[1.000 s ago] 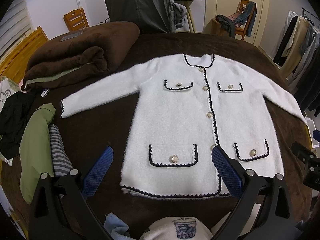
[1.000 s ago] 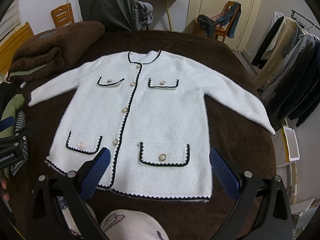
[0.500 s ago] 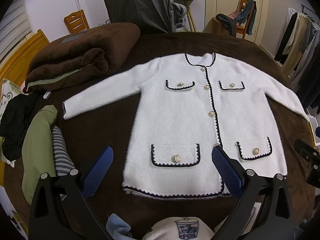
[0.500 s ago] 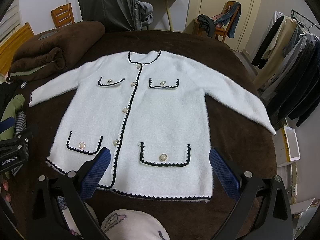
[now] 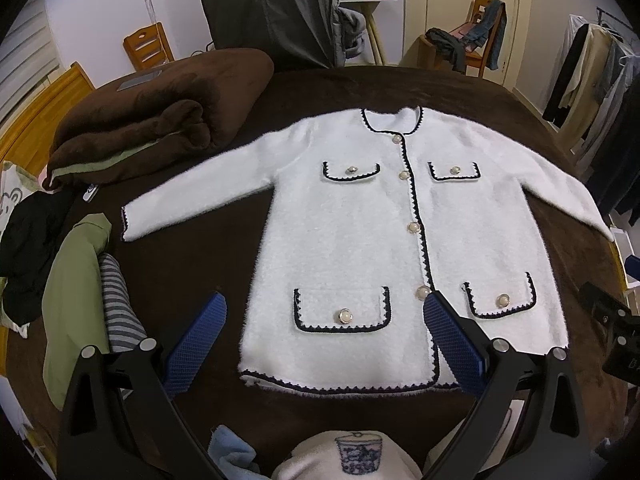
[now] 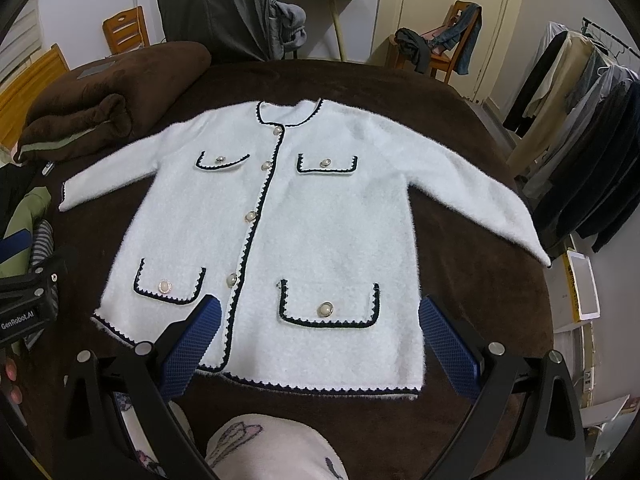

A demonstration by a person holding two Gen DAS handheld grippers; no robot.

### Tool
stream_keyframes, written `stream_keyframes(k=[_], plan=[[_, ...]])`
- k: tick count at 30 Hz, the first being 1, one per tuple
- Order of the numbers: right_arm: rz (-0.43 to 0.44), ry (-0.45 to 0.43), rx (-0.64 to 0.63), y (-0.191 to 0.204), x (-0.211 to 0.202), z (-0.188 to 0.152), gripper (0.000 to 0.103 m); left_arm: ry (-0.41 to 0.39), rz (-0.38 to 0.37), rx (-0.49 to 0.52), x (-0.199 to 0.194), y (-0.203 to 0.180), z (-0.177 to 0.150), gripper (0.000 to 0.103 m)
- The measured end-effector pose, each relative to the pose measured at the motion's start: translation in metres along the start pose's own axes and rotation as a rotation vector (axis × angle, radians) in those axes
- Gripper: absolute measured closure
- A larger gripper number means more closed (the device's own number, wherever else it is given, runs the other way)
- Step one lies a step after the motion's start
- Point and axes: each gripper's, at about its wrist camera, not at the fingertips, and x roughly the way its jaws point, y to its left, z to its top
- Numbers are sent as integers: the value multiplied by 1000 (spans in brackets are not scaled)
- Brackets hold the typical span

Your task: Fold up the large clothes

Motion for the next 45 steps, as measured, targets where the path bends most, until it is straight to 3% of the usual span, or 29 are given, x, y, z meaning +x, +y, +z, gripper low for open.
stream_keyframes(k=[8,18,21,25,30,37,43,45], plan=[[6,-46,53,-25,-14,8,6,-30,-50,39,-9,-18,17,6],[-40,-105,271,-131,10,20,6,-49,-198,218,30,-111,67,6],[-62,-116,341,-166,23,18,5,-38,-239,285,58,-151,79,6],[-89,-108,404,-206,45,10,5,-12,-293,297,94,-190,94,6],[-90,-106,515,-259,92,-2,5,3,-326,373,154,-250,118,6],[-95,-75,650,-303,150,-22,5,64,-369,450,242,-318,140,6],[-96,-100,766,-341,184,-36,5,112,-393,457,291,-343,137,6],[-36,-118,853,-362,196,-43,5,119,-383,474,302,-347,131,6]])
